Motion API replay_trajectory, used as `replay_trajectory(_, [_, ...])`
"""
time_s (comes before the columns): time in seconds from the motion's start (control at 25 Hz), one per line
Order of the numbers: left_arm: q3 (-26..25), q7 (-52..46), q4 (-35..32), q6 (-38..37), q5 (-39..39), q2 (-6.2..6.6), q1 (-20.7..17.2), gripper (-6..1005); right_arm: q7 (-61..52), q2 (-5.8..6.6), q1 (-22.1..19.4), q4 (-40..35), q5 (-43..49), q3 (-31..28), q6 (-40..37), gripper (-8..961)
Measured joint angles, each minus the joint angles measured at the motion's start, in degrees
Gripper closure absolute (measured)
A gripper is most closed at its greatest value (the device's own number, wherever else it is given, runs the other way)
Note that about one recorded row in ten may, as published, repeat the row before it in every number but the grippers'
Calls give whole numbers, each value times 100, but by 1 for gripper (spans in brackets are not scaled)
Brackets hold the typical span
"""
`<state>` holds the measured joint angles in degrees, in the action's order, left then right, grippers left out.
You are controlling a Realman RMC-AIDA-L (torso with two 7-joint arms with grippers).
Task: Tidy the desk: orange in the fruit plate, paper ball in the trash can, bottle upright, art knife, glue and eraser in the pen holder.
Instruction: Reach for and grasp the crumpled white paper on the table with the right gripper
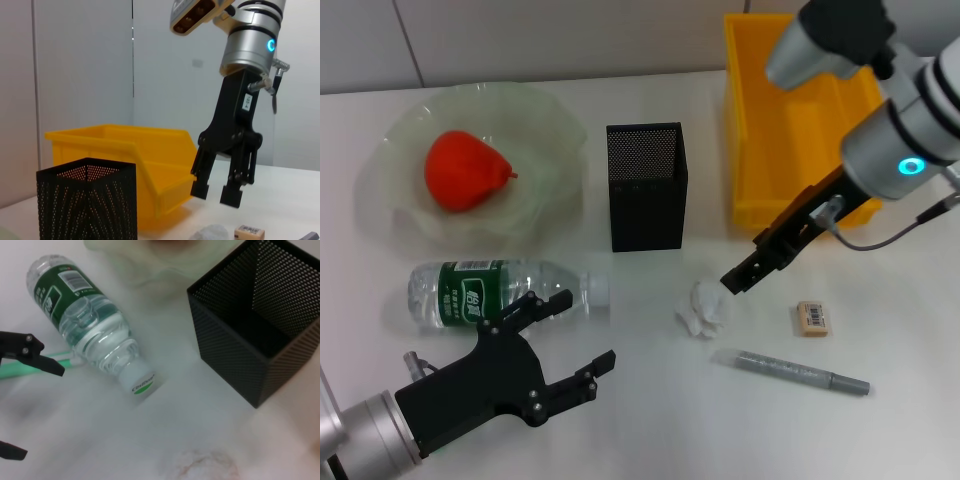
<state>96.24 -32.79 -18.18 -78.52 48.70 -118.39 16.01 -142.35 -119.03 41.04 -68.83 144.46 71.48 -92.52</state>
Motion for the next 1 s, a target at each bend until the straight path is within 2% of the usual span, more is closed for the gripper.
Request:
replay_trajectory(0.52, [13, 37, 43, -4, 8, -9, 15, 187, -158, -37, 342, 887, -57, 851, 798, 147])
replay_trajectory(0.76, [48, 37, 42, -11, 8, -9, 33, 187, -129, -40, 533, 1383, -132, 963, 1083, 148])
replay_trajectory(1.0, [52, 36, 30, -16, 8, -9, 14, 187, -113, -49, 595, 1538, -213, 1089, 1142, 223])
